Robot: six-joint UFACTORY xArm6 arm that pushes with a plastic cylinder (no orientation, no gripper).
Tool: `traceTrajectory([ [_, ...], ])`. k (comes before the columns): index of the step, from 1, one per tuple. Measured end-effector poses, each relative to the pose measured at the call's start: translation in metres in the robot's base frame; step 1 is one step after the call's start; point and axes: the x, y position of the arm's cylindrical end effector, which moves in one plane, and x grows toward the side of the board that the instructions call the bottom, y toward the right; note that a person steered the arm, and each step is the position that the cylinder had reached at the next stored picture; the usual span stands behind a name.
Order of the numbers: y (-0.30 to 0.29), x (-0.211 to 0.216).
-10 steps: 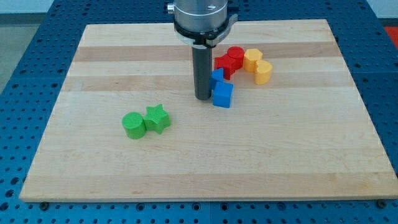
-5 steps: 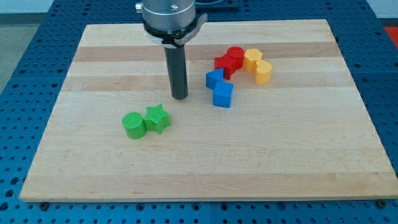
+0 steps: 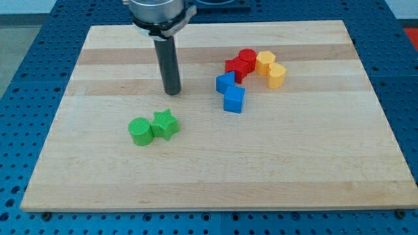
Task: Push the green star towards the center
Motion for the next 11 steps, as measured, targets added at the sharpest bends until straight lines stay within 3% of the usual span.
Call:
traceTrajectory([
  [2,-0.049,0.053],
  [4,-0.045,0.086],
  [7,0.052,0.098],
  [9,0.097,0.13],
  [11,0.129,0.13],
])
